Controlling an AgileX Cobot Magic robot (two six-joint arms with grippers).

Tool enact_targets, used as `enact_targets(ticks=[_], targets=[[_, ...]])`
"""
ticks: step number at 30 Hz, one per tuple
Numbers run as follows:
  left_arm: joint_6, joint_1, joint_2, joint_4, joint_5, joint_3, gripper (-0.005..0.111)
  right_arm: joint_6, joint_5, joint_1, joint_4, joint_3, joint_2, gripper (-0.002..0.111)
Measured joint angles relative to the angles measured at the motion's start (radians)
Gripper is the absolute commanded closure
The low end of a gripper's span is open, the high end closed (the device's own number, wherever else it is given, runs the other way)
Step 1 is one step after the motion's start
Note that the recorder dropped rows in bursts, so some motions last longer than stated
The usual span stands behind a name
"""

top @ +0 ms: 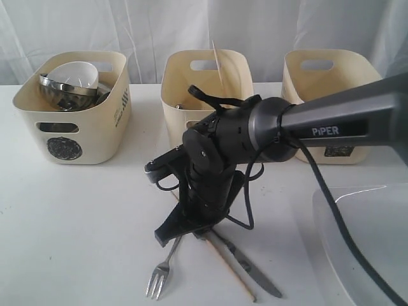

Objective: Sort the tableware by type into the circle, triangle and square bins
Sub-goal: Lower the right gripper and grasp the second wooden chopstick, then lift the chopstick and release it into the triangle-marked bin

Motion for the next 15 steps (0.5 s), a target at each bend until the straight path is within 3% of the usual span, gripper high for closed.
enact_targets(ticks=[2,15], targets=[[0.0,0.0,0.0,0.0,0.0,0.0,0.107,0.0,0.0,0.0,0.002,0.0,0.004,0.108],[0.0,0.0,0.0,0.0,0.0,0.0,0.107,-0.009,0.026,0.0,0.021,-0.066,-0.105,0.108]])
